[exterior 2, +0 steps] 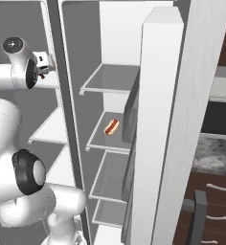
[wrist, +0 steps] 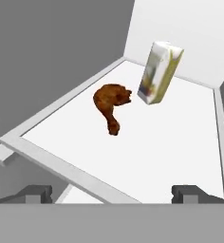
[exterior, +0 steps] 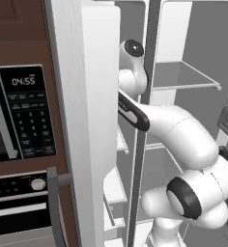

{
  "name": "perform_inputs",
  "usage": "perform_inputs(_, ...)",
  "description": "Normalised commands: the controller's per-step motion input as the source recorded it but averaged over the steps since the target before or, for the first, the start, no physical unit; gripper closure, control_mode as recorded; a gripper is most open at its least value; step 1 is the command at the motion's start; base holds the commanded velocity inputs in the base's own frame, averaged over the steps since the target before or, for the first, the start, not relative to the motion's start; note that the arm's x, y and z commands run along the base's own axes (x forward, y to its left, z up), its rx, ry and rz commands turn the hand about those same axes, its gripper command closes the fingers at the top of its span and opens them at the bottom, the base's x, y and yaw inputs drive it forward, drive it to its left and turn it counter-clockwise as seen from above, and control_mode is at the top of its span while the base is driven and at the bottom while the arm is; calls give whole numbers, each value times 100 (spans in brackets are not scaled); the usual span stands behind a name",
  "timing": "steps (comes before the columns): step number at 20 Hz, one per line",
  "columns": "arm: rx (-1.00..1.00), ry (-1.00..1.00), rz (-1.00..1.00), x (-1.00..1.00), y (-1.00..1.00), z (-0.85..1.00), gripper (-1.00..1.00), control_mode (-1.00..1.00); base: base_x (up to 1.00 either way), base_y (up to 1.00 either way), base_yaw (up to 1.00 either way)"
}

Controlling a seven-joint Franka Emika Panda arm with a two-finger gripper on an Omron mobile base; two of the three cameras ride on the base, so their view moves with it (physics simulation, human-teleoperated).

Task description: Pick up the frozen chicken drumstick from the freezer, place it on any shelf in the fridge, and close the fridge and freezer doors when done.

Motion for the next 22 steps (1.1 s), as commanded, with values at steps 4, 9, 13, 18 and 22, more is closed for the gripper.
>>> perform_inputs(4, 0, 13, 0, 47, 9, -43, -100, -100, 0, 0, 0)
perform_inputs(9, 0, 11, 0, 70, 8, -27, -100, -100, 0, 0, 0)
perform_inputs(13, 0, 9, 0, 73, 22, -27, -100, -100, 0, 0, 0)
perform_inputs(18, 0, 8, 0, 86, 36, -27, -100, -100, 0, 0, 0)
perform_inputs(22, 0, 15, 0, 62, 31, -50, 100, -100, 0, 0, 0)
